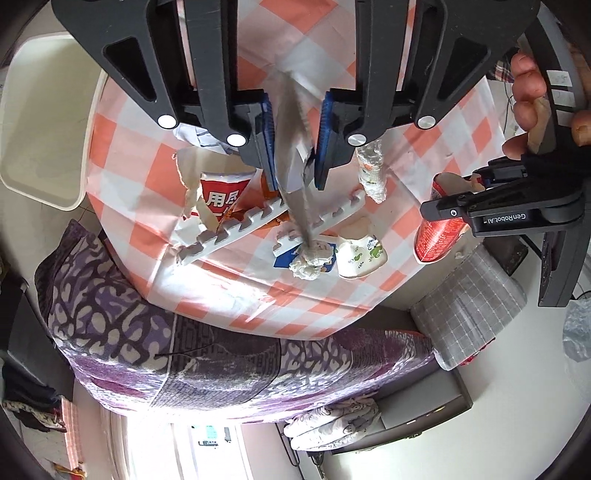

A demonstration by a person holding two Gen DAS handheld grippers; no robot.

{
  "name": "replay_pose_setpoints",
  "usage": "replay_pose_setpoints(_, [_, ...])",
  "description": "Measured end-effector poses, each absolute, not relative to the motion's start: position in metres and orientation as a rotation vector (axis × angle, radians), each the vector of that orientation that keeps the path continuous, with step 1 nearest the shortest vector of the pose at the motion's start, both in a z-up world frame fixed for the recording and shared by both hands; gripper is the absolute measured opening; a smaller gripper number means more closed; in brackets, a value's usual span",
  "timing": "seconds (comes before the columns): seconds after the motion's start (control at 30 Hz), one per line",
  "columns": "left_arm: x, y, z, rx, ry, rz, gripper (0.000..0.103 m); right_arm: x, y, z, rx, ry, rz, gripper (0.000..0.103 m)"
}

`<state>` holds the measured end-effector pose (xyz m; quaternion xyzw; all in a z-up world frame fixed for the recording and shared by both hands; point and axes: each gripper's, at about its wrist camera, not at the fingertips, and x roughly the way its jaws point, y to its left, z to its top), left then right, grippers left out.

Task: Collect trash
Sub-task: 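Carry the blue box to the white bin and open the right tool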

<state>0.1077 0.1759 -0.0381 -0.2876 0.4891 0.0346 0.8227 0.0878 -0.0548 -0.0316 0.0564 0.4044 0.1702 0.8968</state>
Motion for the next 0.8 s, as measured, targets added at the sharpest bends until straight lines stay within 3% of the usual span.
replay_pose_setpoints(0.4, [0.106, 0.137, -0.014, -0.544, 0.982, 0.007, 0.039, 0.076, -0.099, -0.006, 0.177, 0.748, 0.298, 0.016])
replay_pose_setpoints(0.8, [0.105, 0.081, -0.004, -0.446, 0.961, -0.08, 0.039, 0.061, -0.213, 0.022, 0.371, 0.647, 0.126, 0.016])
